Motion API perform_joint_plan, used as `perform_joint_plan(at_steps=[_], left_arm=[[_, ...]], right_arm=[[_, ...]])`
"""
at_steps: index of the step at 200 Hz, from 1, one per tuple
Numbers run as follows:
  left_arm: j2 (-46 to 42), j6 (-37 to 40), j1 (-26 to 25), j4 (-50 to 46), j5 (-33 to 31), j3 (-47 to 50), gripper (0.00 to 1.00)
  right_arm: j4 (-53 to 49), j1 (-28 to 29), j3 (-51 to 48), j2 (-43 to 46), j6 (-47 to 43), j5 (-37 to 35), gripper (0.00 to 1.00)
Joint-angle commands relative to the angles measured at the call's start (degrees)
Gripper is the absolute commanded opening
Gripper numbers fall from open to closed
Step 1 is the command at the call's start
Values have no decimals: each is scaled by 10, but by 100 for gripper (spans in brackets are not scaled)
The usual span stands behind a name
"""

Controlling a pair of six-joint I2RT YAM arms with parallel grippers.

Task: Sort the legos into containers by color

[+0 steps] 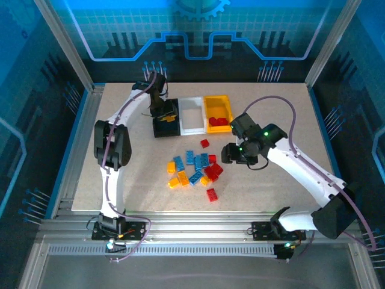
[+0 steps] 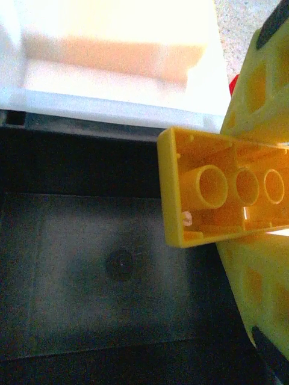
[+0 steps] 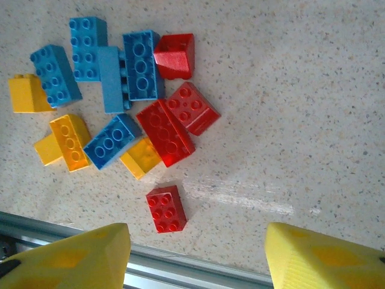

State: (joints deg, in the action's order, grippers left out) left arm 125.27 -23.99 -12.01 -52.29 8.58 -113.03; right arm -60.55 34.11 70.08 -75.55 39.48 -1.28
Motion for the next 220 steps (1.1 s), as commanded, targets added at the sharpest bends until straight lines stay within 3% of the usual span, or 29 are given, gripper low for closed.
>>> perform_joint_plan(at_steps=[1,71,151,176,220], left_arm=[[12,-2,-2,-33,-6,-26,44],[-69,-3,-5,-18,11,59,53],[-293,-6,-96,12,28,370,56],[-330,-17,-125,23,34,438,60],[-351,-18,-133,45,32,507,67]], right_arm=[[-13,1,-1,-4,2,-2,63],[-6,0,52,-69,-33,21,64],[37,8,9,-74,-8,41,65],[44,20,-5,-72,4,37,65],[55,43,-17,-76,23,27,65]])
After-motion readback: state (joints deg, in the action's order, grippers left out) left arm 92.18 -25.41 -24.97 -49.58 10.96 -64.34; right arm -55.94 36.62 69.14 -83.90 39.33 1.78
